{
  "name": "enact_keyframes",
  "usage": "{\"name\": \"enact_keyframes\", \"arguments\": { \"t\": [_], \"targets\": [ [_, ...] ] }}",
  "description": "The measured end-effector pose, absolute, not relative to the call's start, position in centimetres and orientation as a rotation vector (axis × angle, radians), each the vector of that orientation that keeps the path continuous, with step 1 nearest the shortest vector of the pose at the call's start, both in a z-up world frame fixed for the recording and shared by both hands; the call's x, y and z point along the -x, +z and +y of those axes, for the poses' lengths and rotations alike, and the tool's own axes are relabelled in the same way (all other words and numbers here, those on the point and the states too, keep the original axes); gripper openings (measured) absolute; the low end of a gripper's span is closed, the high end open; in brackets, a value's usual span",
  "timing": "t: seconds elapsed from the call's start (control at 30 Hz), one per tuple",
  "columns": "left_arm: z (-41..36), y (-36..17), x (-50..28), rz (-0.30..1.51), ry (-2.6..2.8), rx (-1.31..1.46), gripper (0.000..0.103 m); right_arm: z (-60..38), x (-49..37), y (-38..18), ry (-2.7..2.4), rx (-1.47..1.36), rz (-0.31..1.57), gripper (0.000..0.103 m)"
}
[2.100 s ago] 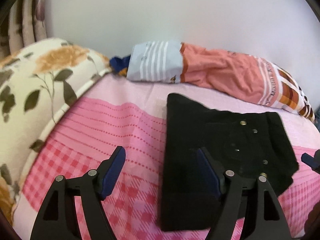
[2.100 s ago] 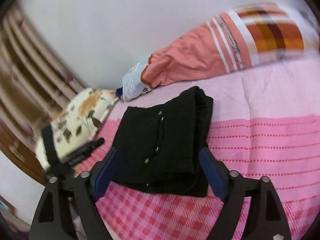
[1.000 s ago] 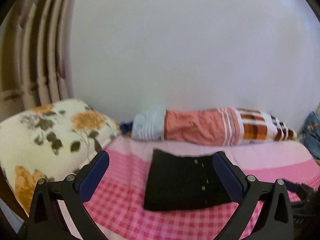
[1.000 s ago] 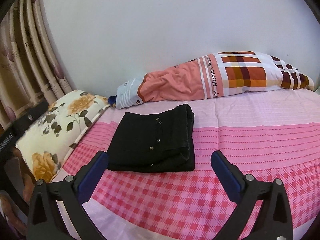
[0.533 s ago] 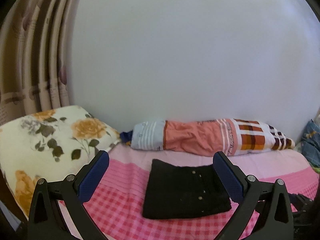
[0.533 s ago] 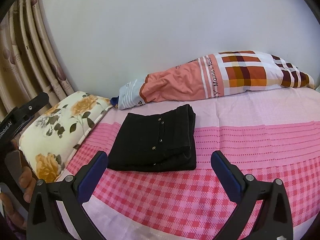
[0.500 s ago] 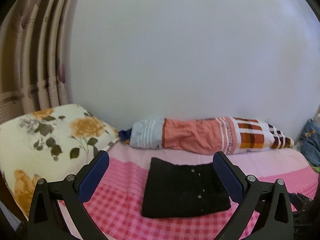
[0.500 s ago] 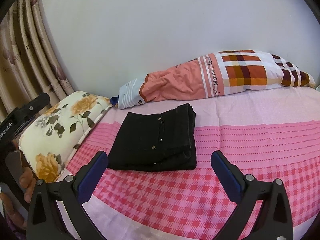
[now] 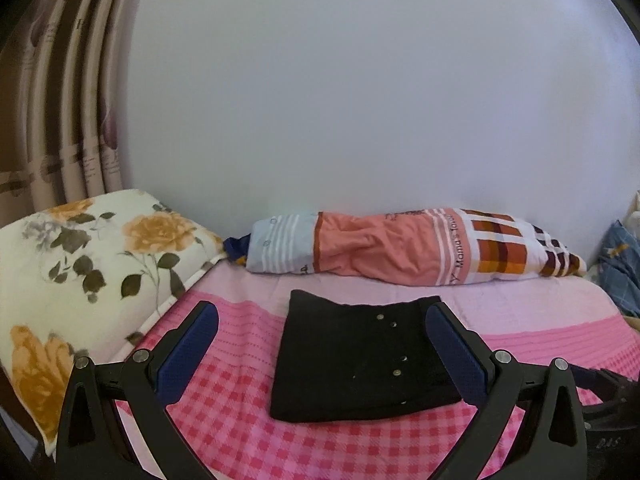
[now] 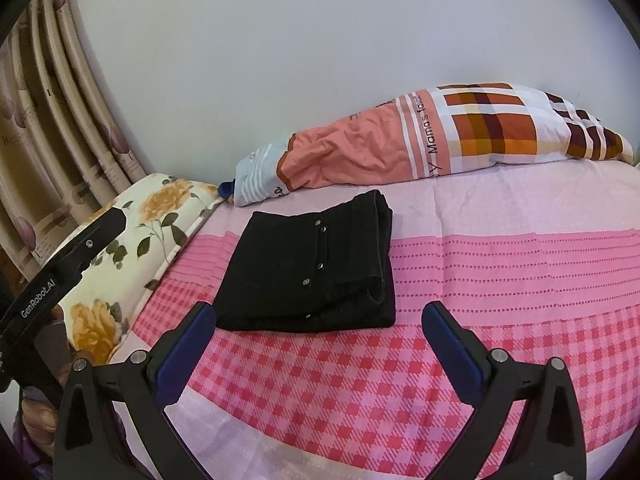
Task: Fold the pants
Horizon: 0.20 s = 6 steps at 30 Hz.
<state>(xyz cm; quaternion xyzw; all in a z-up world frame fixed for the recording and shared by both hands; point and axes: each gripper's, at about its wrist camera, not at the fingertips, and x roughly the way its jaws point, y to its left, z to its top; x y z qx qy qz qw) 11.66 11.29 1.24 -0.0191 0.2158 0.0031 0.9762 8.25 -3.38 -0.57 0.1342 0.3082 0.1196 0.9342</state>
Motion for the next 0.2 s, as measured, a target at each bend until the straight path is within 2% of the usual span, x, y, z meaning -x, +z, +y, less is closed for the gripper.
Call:
{"name": "enact_keyframes", "arguments": {
  "t": [0.2],
  "targets": [
    [11.18,0.84,-11.92,0.461,0.014,0.018,0.103,-3.01,-8.29,-0.77,0.24,-0.268,0.636,0.103]
  ]
}}
